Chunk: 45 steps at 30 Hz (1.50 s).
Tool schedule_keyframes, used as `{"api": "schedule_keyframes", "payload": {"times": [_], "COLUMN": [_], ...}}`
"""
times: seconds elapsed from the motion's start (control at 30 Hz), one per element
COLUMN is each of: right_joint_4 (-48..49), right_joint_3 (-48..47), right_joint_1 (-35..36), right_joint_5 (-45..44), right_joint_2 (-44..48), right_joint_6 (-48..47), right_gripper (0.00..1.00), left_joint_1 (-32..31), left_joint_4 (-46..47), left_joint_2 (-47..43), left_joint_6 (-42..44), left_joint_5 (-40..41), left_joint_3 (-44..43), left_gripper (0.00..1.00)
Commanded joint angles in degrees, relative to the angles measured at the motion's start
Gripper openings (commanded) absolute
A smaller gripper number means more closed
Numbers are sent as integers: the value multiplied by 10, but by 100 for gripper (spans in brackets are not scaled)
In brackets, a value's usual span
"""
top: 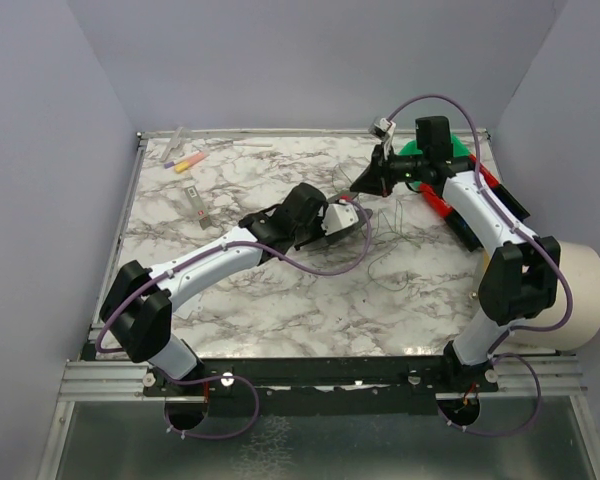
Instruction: Wrap the cables
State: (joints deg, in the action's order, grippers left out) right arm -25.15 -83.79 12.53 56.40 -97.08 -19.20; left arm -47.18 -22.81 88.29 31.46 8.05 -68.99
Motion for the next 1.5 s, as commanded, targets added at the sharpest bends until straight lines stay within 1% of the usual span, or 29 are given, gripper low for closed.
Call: {"api": "schedule_keyframes", "payload": {"times": [0.0, 0.1, 0.3, 0.43, 0.63, 0.73, 0.97, 1.17, 1.47], "right_joint_4": [1, 24, 125, 178, 212, 235, 237, 231, 158], "right_joint_3": [8, 22, 60, 80, 94, 99, 84, 89, 85], "right_joint_1": [-2, -2, -2, -2, -4, -12, -16, -16, -16], "right_joint_5": [30, 34, 31, 29, 14, 20, 41, 53, 62], "right_joint_2": [-14, -13, -2, 6, 22, 28, 23, 10, 9], "right_joint_6": [-20, -16, 35, 63, 79, 101, 114, 110, 50], "right_gripper": [0, 1, 1, 0, 1, 0, 1, 1, 0], "left_joint_1": [22, 39, 40, 41, 40, 38, 27, 25, 26], "left_joint_4": [-37, -55, -75, -78, -78, -77, -75, -70, -68], "left_joint_2": [15, 23, 28, 29, 26, 26, 27, 27, 48], "left_joint_6": [-57, -79, -90, -89, -81, -76, -68, -81, -111], "left_joint_5": [-74, -133, -196, -195, -186, -167, -138, -140, -119], "left_joint_3": [-27, -48, -57, -53, -34, -28, -18, -26, -44], "left_gripper": [0, 0, 0, 0, 0, 0, 0, 0, 0]}}
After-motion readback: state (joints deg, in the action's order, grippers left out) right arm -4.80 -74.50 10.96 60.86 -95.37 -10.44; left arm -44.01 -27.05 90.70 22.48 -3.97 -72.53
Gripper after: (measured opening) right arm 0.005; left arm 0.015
